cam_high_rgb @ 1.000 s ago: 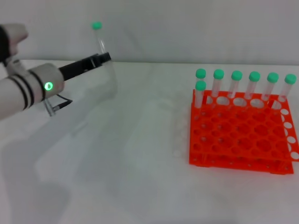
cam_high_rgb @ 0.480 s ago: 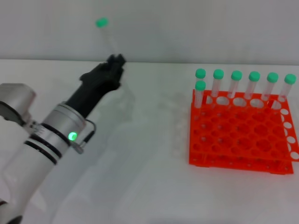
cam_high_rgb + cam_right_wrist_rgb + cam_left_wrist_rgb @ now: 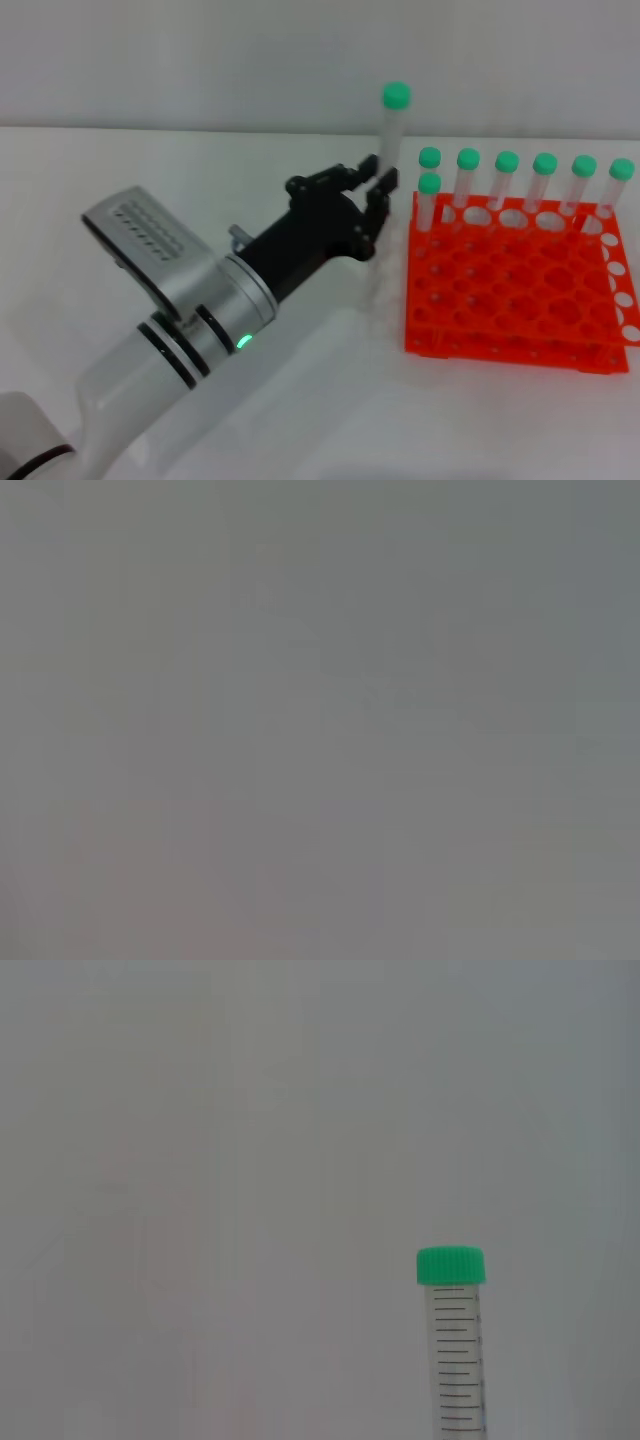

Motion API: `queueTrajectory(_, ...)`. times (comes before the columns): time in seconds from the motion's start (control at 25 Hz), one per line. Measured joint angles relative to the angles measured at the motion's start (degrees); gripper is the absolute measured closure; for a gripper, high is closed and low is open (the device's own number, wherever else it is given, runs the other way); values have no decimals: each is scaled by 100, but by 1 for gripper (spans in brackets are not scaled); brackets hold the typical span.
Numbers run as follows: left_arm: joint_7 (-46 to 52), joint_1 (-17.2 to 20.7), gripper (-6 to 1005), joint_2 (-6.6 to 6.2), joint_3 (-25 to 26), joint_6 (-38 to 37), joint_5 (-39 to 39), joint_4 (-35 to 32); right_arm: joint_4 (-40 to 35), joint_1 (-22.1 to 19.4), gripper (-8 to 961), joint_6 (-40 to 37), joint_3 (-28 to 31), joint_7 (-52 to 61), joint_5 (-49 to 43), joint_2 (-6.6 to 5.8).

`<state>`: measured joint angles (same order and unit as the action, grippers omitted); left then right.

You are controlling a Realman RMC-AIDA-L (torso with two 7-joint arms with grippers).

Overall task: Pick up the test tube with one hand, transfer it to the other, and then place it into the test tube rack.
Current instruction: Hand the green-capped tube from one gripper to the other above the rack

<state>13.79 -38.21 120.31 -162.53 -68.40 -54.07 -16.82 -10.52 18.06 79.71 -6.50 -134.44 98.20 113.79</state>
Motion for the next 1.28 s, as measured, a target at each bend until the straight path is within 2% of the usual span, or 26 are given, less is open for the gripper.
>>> queueTrajectory(0.28,-268,-71,806,15,-10,392,318,-304,-477,-101,221,1270,-1357,828,-3,-430)
queueTrajectory(0.4,-292,-100,806,34,14,723,395,-530,-649,19,222,1571,-2098,884,-5,-499)
queueTrajectory(0.56,-314,-239,806,43,7,1179,404,-805,-849,232,223,1580,-2883,884,-18,-443)
queueTrajectory(0.6,-319,-269,806,44,2,1238,418,-841,-849,232,223,1580,-2883,884,-18,-443)
queueTrajectory(0.64,-322,-290,806,44,2,1265,427,-860,-864,374,223,1564,-3180,885,-47,-401)
queueTrajectory(0.76,-329,-351,806,45,-9,1297,526,-875,-866,543,223,1531,-3417,885,-70,-315)
queueTrajectory(1.0,-427,-372,806,45,-9,1303,893,-878,-864,767,224,1315,-3604,982,-87,-161)
queueTrajectory(1.28,-715,-364,806,45,-14,1315,1128,-908,-875,873,225,1094,-3579,1277,-36,-100)
